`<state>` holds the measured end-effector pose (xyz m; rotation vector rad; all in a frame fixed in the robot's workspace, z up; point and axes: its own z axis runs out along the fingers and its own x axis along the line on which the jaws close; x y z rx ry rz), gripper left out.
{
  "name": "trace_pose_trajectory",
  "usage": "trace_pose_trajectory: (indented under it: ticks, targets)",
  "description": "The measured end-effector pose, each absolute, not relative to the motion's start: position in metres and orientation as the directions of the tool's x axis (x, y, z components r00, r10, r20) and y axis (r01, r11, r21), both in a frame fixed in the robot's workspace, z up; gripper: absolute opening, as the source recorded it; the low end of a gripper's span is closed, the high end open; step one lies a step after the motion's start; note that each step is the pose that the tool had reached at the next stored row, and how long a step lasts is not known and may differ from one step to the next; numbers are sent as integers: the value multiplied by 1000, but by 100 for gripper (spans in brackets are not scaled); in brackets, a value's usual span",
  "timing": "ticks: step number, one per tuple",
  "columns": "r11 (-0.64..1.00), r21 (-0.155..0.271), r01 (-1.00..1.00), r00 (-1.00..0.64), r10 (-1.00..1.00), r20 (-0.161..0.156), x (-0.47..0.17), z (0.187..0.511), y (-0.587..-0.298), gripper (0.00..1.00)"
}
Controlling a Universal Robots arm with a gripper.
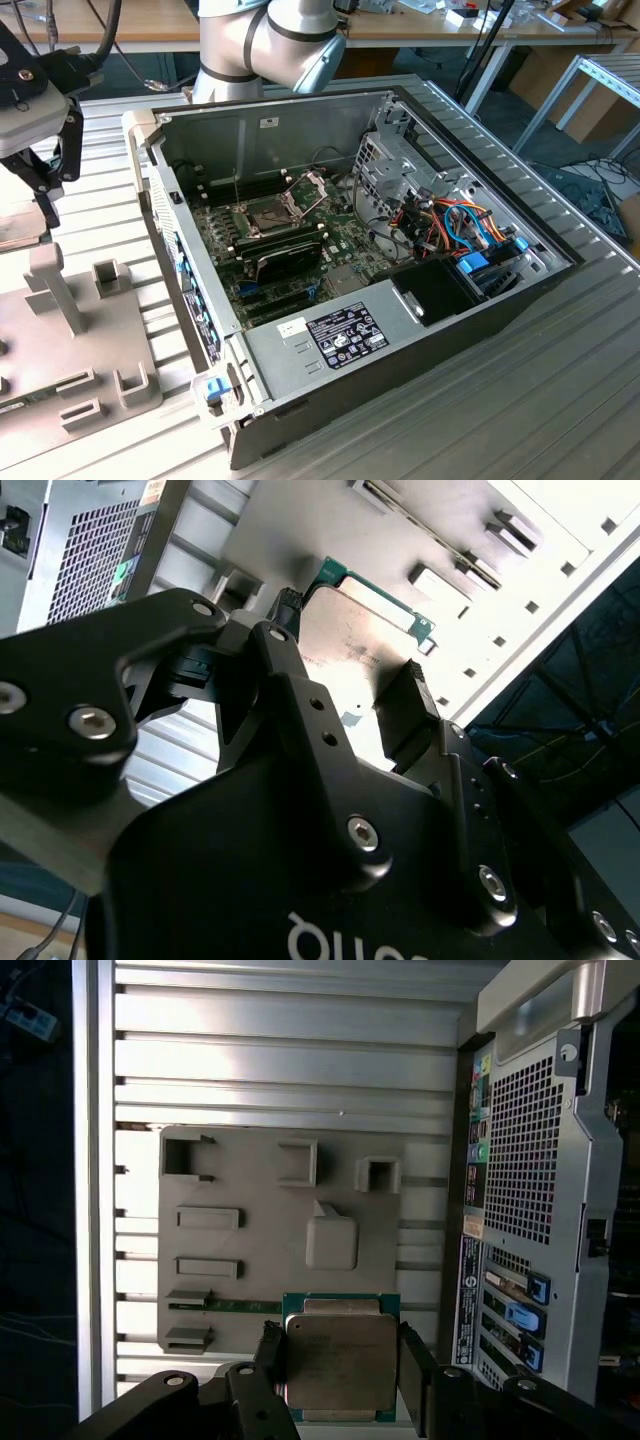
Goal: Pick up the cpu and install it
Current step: 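Pick up the cpu and move it towards the insertion slot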
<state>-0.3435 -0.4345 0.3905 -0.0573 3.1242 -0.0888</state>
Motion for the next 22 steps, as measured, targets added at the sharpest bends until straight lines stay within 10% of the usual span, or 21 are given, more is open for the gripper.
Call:
trace_pose_trajectory:
  ticks: [22]
  targets:
    - [998, -57, -36, -999, -37, -15, -332, 390, -435, 55]
